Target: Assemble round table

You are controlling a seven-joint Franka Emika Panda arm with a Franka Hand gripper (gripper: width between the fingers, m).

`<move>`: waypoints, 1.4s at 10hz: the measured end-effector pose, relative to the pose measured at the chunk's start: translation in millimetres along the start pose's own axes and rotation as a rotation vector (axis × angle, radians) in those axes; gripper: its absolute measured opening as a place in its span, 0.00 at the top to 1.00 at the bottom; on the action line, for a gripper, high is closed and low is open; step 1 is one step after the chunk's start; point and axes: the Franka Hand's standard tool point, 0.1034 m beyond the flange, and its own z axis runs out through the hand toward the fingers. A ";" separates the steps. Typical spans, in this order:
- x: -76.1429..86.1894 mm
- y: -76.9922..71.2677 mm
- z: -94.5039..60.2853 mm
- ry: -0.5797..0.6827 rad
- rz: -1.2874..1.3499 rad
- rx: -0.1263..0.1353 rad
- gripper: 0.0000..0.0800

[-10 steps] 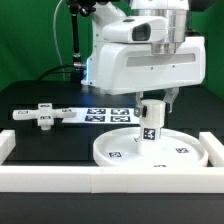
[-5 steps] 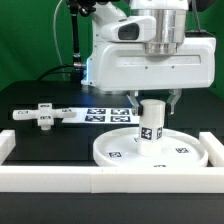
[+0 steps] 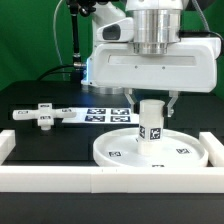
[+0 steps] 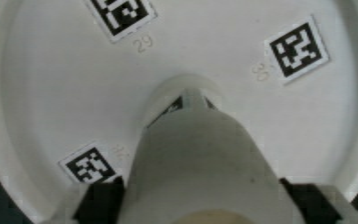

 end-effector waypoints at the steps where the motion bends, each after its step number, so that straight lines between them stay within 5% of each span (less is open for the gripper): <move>1: 0.3 0.2 0.0 -0.004 0.097 0.006 0.49; 8: 2.0 -0.4 -0.5 -0.011 0.487 0.044 0.49; 10: 1.4 -1.0 -0.1 -0.012 0.478 0.044 0.24; 14: -8.7 -14.5 -19.6 0.006 0.199 0.042 0.19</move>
Offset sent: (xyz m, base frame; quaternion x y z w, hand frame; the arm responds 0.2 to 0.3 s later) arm 0.0000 0.0000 0.0000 0.0000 0.0000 0.1938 0.9810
